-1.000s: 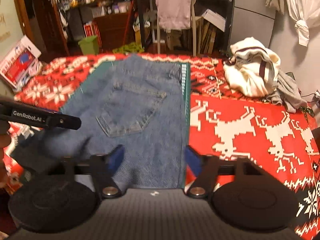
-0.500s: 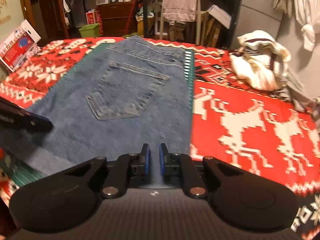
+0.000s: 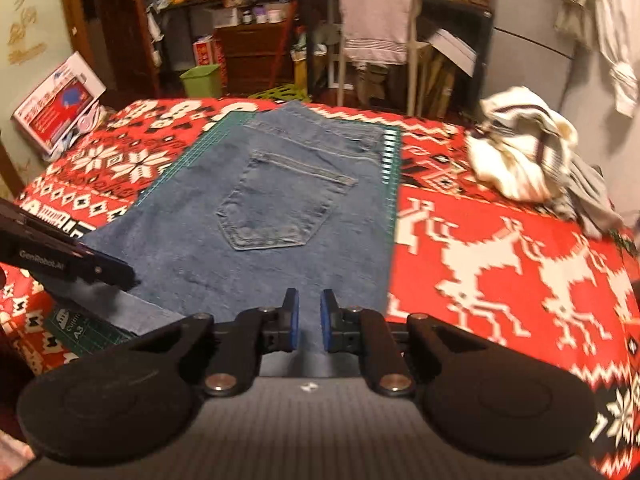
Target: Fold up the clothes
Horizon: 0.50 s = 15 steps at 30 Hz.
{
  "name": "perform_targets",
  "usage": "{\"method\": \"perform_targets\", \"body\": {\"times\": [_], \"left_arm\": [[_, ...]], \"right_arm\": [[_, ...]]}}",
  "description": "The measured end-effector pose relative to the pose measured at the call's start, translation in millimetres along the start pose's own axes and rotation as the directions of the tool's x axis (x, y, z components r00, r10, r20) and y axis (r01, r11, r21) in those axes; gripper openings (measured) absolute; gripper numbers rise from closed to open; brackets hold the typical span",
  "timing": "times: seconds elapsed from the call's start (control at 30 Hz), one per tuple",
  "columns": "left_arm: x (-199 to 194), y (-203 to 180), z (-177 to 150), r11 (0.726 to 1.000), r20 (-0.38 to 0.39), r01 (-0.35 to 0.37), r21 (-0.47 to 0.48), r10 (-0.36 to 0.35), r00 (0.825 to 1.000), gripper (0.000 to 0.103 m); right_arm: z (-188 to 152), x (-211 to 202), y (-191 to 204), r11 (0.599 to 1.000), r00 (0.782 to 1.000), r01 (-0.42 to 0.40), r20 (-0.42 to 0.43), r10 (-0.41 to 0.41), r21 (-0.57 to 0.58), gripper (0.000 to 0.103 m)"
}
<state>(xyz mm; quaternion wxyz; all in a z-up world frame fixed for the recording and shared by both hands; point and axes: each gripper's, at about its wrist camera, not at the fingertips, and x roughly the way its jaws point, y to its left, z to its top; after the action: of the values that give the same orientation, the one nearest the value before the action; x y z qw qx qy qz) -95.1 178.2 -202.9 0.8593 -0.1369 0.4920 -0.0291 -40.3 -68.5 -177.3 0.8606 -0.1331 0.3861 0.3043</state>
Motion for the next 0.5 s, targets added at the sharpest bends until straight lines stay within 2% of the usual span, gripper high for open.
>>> {"method": "perform_targets", "body": {"times": [0.1,0.27,0.5], "left_arm": [[3,-3,-2,1.000,-0.002,-0.013,0.022,0.013,1.000,0.008],[-6,-1,-5,1.000,0.015,-0.017,0.014,0.017,1.000,0.007],[-20,2,-10,1.000,0.038,-0.023,0.003,0.022,0.999,0.007]], "right_arm": [[-8,16,-3,1.000,0.999,0.011,-0.054,-0.011,0.010,0.011],[-30,5,-18,0.999,1.000,0.014,-0.027,-0.013,0.030,0.010],[-21,-9,-13,1.000,1.000,-0.012,-0.026,0.013,0.027,0.012]]}}
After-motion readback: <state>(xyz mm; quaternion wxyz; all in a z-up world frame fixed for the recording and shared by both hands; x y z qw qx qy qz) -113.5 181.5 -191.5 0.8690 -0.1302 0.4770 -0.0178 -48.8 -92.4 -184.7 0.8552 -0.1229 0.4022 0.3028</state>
